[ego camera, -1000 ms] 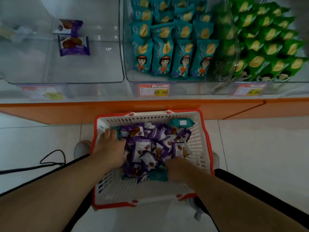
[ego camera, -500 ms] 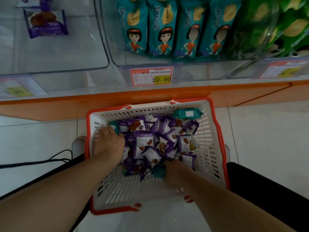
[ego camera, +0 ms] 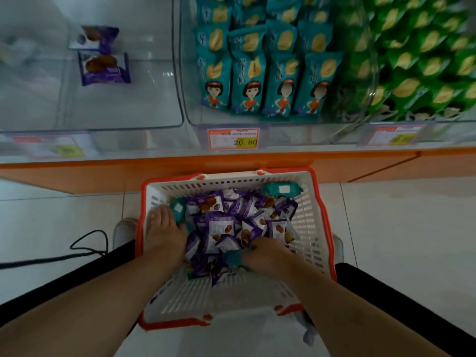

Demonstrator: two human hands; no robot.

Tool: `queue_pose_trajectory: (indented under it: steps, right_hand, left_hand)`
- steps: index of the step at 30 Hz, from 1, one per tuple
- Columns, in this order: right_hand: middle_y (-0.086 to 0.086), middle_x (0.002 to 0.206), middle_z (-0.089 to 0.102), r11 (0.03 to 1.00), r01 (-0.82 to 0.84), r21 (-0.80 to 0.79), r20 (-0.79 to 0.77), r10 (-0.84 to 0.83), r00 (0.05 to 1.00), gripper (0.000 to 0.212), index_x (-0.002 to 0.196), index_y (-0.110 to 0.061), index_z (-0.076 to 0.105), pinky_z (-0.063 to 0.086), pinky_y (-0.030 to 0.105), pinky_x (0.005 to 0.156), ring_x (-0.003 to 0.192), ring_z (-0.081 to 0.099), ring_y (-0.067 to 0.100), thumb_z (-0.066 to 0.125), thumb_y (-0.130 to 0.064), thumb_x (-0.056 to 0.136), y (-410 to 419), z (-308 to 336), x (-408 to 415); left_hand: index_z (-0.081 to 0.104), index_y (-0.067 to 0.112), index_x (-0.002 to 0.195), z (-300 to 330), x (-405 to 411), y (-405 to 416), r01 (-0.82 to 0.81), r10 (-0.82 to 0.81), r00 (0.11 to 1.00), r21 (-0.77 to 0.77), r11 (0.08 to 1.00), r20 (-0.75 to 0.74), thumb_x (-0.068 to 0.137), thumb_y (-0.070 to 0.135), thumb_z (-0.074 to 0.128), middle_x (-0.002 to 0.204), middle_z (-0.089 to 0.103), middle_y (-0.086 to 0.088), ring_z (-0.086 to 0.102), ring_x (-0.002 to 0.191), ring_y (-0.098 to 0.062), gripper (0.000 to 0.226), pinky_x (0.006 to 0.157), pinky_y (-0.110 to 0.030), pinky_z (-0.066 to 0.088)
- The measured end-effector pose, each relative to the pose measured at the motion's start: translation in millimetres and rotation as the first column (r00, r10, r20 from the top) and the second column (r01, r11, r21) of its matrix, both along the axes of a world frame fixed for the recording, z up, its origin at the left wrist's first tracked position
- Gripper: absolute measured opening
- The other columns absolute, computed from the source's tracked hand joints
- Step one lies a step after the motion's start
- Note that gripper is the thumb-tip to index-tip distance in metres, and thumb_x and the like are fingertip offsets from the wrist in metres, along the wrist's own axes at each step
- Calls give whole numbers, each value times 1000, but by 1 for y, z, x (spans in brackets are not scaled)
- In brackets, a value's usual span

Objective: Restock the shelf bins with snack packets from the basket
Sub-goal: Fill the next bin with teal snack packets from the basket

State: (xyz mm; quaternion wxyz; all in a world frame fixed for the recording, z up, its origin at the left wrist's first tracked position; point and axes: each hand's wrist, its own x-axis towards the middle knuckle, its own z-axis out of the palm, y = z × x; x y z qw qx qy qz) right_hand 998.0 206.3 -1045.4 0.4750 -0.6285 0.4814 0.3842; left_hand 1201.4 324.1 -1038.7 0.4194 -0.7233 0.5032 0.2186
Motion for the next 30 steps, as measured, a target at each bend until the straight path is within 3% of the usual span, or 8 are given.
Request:
queue_pose_trajectory:
  steps: [8, 14, 19, 22, 24, 26, 28, 30]
  right_hand:
    - [6, 100, 66, 992, 58, 116, 37, -63, 997, 38, 114, -12, 65, 49, 32, 62, 78, 63, 19, 65, -40, 90, 6, -20, 18]
    - [3, 83, 58, 999, -9, 42, 110, 5, 994, 27, 91, -14, 65, 42, 30, 59, 66, 52, 16, 64, -40, 96, -23, 29, 26]
    - [1, 80, 63, 970, 238, -41, 287, -217, 933, 20, 92, -22, 68, 47, 29, 61, 69, 59, 14, 69, -42, 93, -49, 107, 17]
    - [1, 80, 62, 932, 360, -48, 434, -306, 848, 16, 98, -27, 72, 42, 24, 52, 63, 56, 13, 70, -43, 95, -68, 172, 1]
    - [6, 90, 66, 881, 474, -2, 529, -401, 748, 34, 106, -21, 73, 46, 29, 55, 70, 61, 19, 75, -51, 89, -80, 212, -12]
    - [18, 101, 64, 795, 596, 115, 643, -517, 565, 52, 117, -11, 69, 49, 33, 54, 72, 62, 27, 80, -50, 84, -91, 247, -26]
    - [24, 102, 61, 722, 654, 226, 733, -568, 374, 43, 113, -5, 68, 49, 35, 51, 71, 61, 33, 78, -39, 89, -100, 278, -36]
    - [22, 96, 61, 685, 677, 268, 803, -547, 235, 28, 110, -3, 69, 46, 35, 51, 71, 59, 33, 71, -27, 96, -108, 302, -39]
  left_hand:
    - [59, 18, 137, -18, 25, -19, 8, -8, 999, 7, 1000, -33, 96, 33, 58, 147, 44, -20, 38, 134, -40, 44, 118, -51, 27]
    - [53, 15, 144, 42, 23, -27, 108, -99, 990, 96, 990, -97, 98, 32, 61, 145, 46, -22, 42, 129, -39, 50, 107, -47, 37]
    - [65, 23, 113, 129, 14, -32, -224, 245, 927, 106, 969, -286, 78, 57, 74, 101, 60, 0, 60, 91, -16, 49, 67, -28, 48]
    - [69, 25, 104, 189, 12, -42, -446, 448, 735, 135, 885, -509, 76, 68, 73, 101, 68, 4, 65, 89, -12, 51, 70, -28, 54]
    - [74, 29, 109, 228, 10, -45, -567, 487, 557, 120, 815, -673, 78, 68, 74, 111, 70, 4, 67, 99, -13, 50, 85, -32, 60]
    - [74, 35, 102, 261, 8, -47, -684, 465, 345, 121, 720, -815, 80, 60, 78, 110, 72, 6, 68, 102, -12, 34, 90, -33, 59]
    - [73, 35, 98, 281, 6, -52, -796, 397, 111, 158, 585, -911, 77, 49, 82, 102, 77, 5, 71, 97, -13, 26, 86, -31, 58]
    - [78, 29, 104, 291, 6, -59, -856, 326, -45, 205, 475, -944, 67, 49, 83, 101, 79, -1, 75, 94, -18, 42, 84, -35, 60]
